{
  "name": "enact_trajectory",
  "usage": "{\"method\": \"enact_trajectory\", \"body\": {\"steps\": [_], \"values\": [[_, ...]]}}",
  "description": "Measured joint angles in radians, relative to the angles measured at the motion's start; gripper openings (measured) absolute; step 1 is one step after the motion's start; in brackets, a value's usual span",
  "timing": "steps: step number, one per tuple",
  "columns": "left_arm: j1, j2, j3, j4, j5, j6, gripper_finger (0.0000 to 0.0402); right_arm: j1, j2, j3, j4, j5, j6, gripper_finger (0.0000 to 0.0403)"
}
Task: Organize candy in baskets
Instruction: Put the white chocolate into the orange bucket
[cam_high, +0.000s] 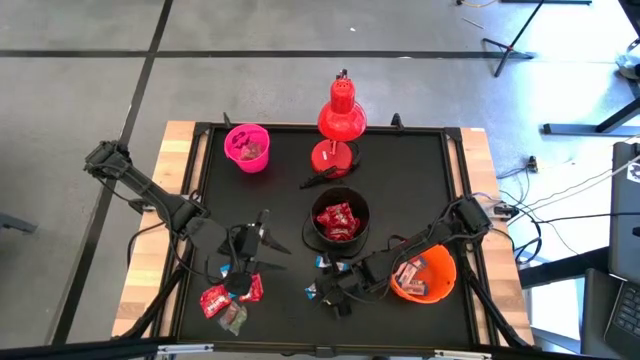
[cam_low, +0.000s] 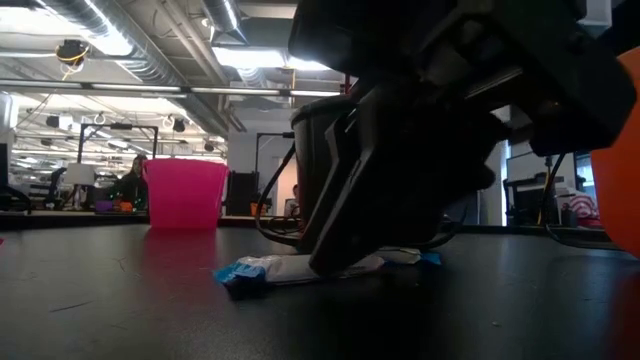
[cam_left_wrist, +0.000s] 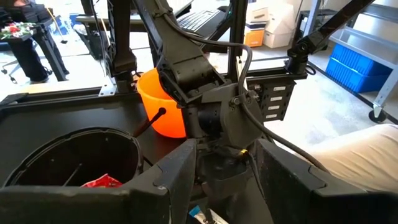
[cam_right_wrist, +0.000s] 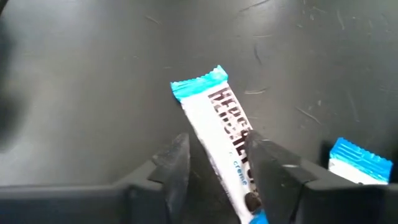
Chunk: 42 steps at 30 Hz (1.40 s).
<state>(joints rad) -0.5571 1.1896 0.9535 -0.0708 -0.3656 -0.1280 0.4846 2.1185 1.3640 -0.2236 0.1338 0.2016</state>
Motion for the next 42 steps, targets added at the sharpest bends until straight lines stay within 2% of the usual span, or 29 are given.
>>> {"method": "enact_trajectory", "body": {"steps": [9,11,17,21,26,29,33,37,39,42], "values": [[0.0,0.0,0.0,0.0,-0.001,-0.001,0.0158,0.001,0.0,-0.002,-0.006,0.017,-0.003,0.0019],[0.0,0.0,0.0,0.0,-0.001,-0.001,0.0158,0.002,0.001,-0.002,-0.006,0.013,-0.003,0.0007],[0.0,0.0,-0.001,0.0,-0.001,-0.001,0.0158,0.016,0.005,0.042,-0.044,0.014,-0.002,0.0003],[0.0,0.0,-0.001,0.0,-0.012,-0.001,0.0158,0.042,0.013,0.14,-0.169,0.031,-0.051,0.0001],[0.0,0.0,-0.001,0.0,-0.02,-0.002,0.0158,0.09,0.009,0.297,-0.351,0.159,-0.1,0.0],[0.0,0.0,-0.001,0.0,-0.019,-0.004,0.0158,0.118,0.009,0.39,-0.449,0.198,-0.122,0.0],[0.0,0.0,-0.001,0.003,-0.019,-0.004,0.0158,0.141,0.007,0.503,-0.568,0.199,-0.128,0.0],[0.0,0.0,-0.001,0.006,-0.019,-0.01,0.0158,0.137,0.006,0.521,-0.588,0.172,-0.076,0.0004],[0.0,0.0,-0.001,0.006,-0.019,-0.026,0.0158,0.127,0.014,0.521,-0.594,0.148,-0.056,0.0017],[0.0,0.0,-0.001,0.005,-0.014,-0.028,0.0158,0.12,0.045,0.521,-0.597,0.115,-0.033,0.0058]]}}
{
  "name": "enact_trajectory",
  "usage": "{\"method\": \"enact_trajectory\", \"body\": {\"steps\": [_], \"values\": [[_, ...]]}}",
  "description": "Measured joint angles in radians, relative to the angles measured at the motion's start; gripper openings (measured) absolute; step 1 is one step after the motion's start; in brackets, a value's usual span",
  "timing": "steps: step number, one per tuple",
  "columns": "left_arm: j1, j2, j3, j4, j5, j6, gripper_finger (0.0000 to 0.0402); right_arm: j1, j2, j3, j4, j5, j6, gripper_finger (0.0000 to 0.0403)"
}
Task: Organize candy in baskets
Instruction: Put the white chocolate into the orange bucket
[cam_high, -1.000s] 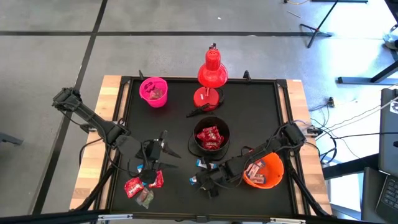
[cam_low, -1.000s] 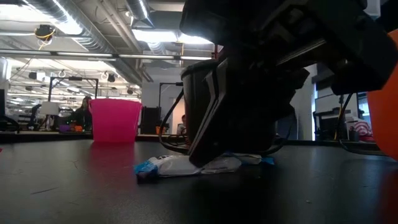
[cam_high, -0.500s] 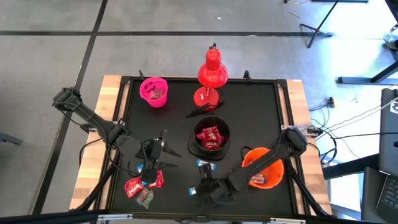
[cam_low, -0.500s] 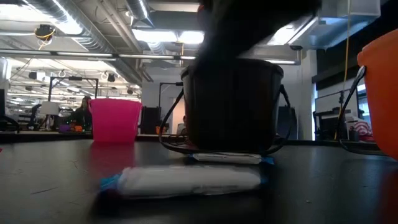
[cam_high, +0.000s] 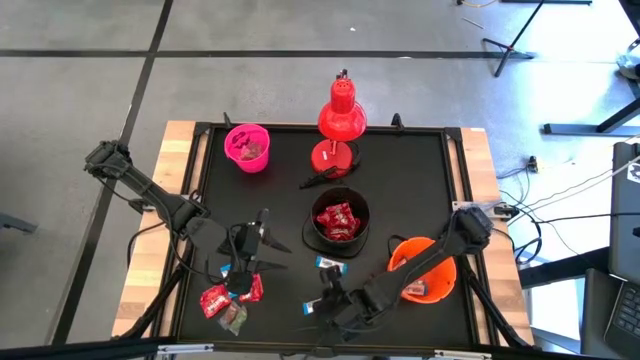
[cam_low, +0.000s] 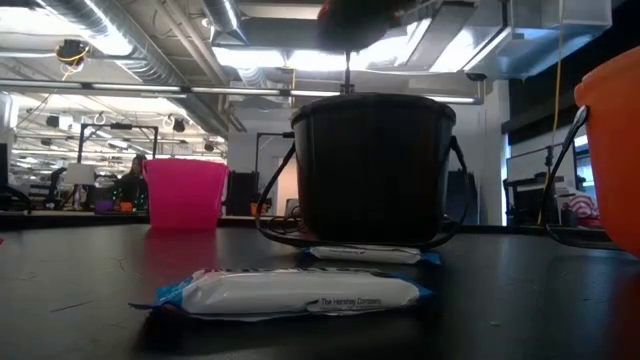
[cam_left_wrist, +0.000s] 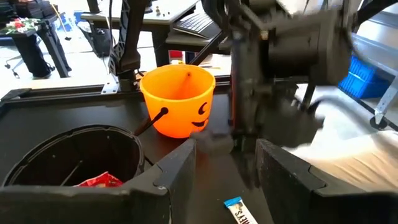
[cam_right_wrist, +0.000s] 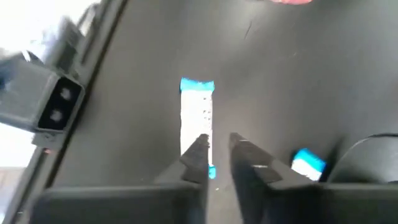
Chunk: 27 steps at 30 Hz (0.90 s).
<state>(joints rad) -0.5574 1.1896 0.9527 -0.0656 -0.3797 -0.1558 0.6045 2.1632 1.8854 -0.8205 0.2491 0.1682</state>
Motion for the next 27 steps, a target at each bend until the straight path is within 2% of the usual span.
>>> {"method": "enact_trajectory", "body": {"steps": [9,14,20,23,27], "values": [[0.0,0.0,0.0,-0.001,0.002,0.0,0.0158,-0.003,0.111,0.0,0.0,-0.003,0.019,0.0236],[0.0,0.0,0.0,-0.001,0.003,0.0,0.0158,-0.003,0.145,0.0,0.006,-0.015,0.043,0.0297],[0.0,0.0,0.0,-0.001,0.003,-0.003,0.0158,-0.021,0.178,-0.001,-0.008,-0.049,0.061,0.0314],[-0.002,0.0,0.0,-0.001,0.003,-0.006,0.0158,-0.038,0.177,-0.033,0.007,-0.098,0.061,0.0302],[-0.004,0.0,0.0,-0.004,0.004,-0.018,0.0158,-0.067,0.175,-0.077,0.04,-0.241,0.057,0.0267]]}}
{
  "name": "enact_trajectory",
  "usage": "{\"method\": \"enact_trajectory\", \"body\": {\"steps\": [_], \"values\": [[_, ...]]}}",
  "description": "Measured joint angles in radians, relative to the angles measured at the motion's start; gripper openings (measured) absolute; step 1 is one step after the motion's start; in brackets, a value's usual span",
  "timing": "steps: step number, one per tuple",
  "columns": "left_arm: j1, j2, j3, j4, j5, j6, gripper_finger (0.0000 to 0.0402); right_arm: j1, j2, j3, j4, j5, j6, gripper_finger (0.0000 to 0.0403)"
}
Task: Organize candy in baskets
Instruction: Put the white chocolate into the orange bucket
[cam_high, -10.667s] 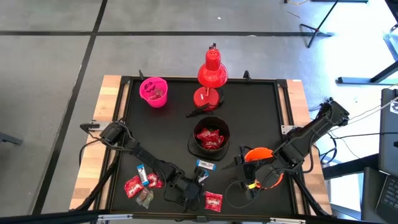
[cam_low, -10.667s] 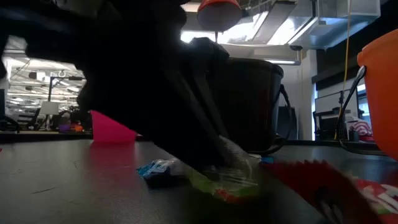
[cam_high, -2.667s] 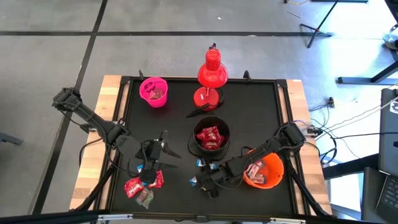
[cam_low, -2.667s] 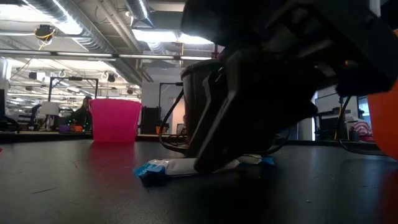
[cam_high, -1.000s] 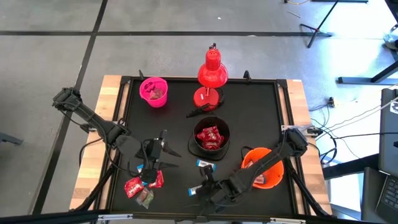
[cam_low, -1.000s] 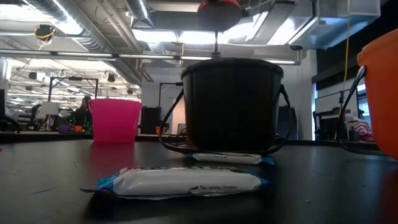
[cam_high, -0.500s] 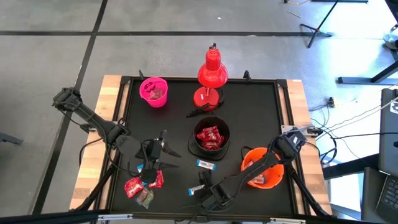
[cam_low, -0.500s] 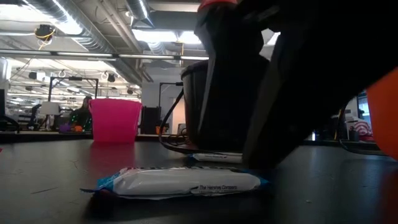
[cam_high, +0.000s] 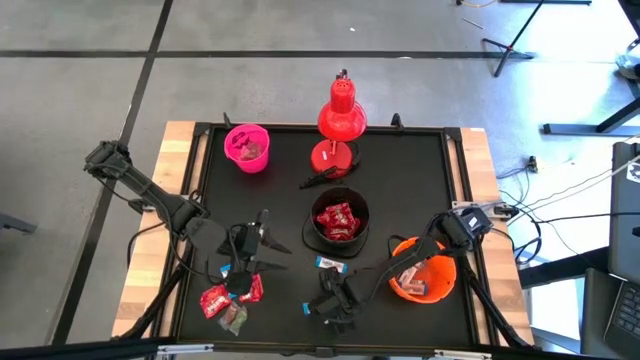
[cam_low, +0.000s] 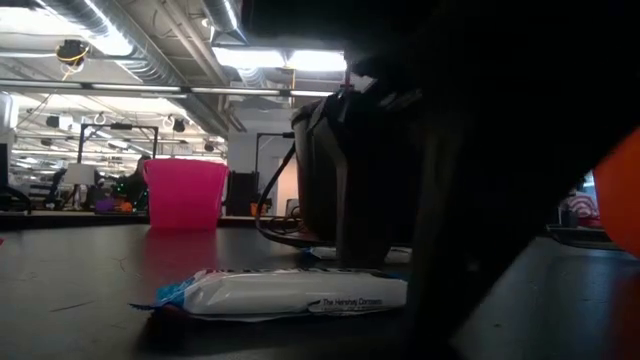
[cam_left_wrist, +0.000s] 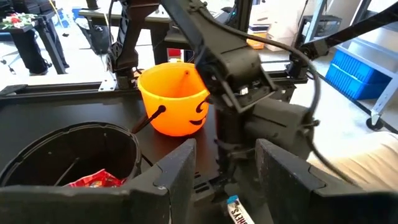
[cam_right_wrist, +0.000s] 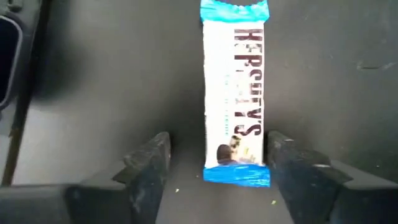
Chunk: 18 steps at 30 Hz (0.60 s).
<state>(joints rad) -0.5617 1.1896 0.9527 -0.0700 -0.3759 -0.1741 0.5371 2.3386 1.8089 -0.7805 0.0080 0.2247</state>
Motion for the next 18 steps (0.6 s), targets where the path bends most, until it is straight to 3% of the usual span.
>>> {"method": "enact_trajectory", "body": {"steps": [3,13,18], "values": [[-0.002,0.0,0.0,0.0,0.0,-0.001,0.0158,-0.018,0.0,-0.018,0.015,-0.054,-0.015,0.0232],[-0.005,0.0,0.0,0.0,0.0,-0.003,0.0158,-0.035,-0.004,-0.02,0.002,-0.054,-0.027,0.0085],[-0.005,0.0,0.0,0.0,0.0,-0.003,0.0158,-0.035,-0.002,0.003,-0.022,-0.052,-0.027,0.0078]]}}
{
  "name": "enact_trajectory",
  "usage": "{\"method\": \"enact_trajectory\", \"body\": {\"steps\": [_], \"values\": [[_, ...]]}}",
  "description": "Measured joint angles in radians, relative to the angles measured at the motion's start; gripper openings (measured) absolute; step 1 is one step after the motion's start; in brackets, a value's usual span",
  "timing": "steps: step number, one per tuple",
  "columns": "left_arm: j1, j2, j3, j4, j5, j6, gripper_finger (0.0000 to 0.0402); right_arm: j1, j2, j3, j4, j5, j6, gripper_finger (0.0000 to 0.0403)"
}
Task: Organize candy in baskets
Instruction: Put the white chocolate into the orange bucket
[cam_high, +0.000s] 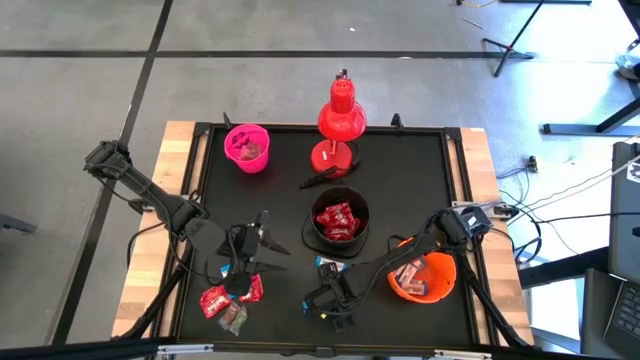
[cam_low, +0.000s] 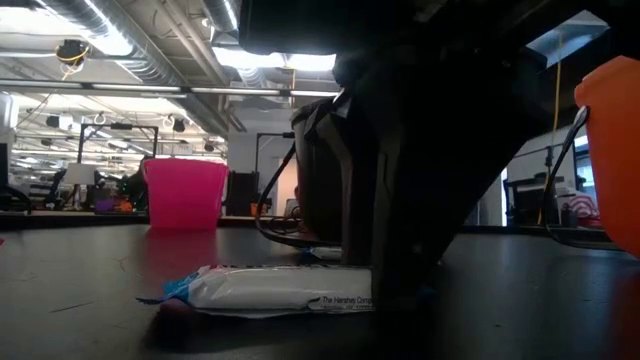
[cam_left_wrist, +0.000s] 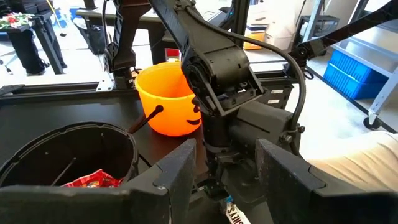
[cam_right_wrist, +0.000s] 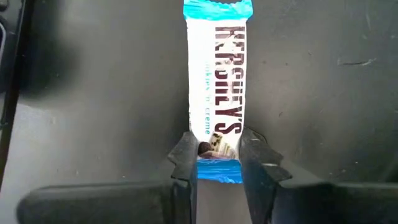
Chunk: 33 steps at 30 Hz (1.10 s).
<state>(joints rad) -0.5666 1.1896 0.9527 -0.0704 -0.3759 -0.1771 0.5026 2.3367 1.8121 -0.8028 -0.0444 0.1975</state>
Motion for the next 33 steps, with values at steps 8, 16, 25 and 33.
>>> {"method": "enact_trajectory", "body": {"steps": [8,16,25,33], "values": [[0.0,0.0,0.0,0.0,0.0,0.0,0.0158,0.002,0.011,0.12,-0.141,0.007,-0.002,0.0105],[0.0,0.0,0.0,0.001,0.0,-0.003,0.0158,0.003,0.013,0.224,-0.307,0.007,-0.017,0.0077],[0.0,0.0,0.0,0.0,0.0,-0.004,0.0158,0.051,0.011,0.344,-0.514,0.087,-0.019,0.009],[0.0,0.0,0.0,0.001,0.0,-0.004,0.0158,0.086,0.008,0.5,-0.645,0.118,-0.036,0.009]]}}
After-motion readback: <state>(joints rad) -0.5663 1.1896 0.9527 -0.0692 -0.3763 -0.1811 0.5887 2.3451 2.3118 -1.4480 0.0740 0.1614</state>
